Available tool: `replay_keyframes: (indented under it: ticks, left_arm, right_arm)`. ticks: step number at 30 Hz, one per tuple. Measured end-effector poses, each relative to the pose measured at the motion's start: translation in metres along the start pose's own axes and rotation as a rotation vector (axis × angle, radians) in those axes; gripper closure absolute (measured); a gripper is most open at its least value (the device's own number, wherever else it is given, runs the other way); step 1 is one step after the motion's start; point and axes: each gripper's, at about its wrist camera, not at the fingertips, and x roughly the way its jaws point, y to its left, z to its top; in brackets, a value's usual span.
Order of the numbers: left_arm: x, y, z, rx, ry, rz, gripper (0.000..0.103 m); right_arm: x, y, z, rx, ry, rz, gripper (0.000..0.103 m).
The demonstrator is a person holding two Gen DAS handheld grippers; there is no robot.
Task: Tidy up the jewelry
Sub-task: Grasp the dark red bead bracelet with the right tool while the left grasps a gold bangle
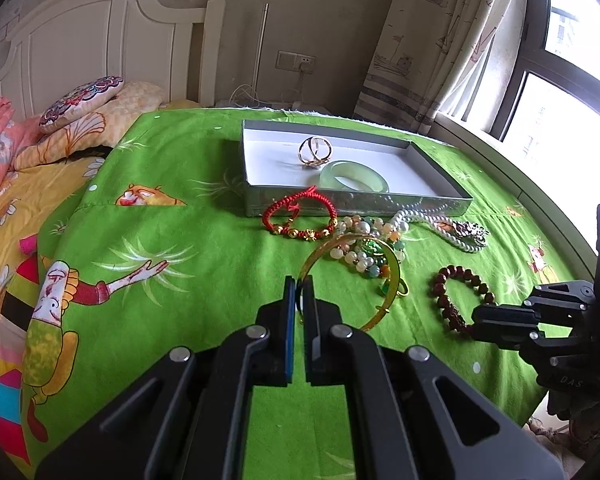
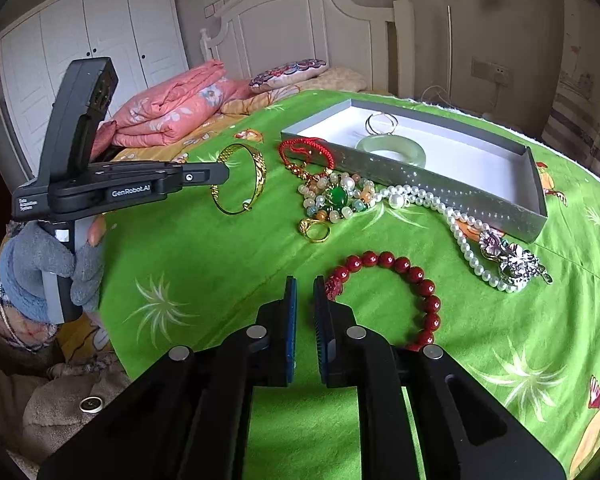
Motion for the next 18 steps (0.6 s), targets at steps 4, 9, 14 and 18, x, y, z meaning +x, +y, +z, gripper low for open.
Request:
replay_keyframes:
  ticks: [4, 9, 14, 18]
  left_arm:
    - [-0.003, -0.005, -0.005, 0.013, -0.002, -0.015, 0.1]
    - [-0.009, -0.012, -0.007, 0.03, -0.025, -0.027, 0.1]
    - [-0.015, -0.015, -0.007, 0.046, -0.044, -0.02, 0.1]
    - [-0.02, -0.013, -0.005, 0.04, -0.06, -0.013, 0.1]
  right_arm:
    - [0.004, 0.002, 0.001, -0.002, 0.026, -0.033, 0.073]
    - [0.021, 0.005, 0.011, -0.011, 0.1, -0.094, 0.073]
    - [0.03, 0.008, 0.01, -0.026, 0.125, -0.153, 0.091]
    - [0.017, 0.003, 0.006, 0.004, 0.058, -0.124, 0.091]
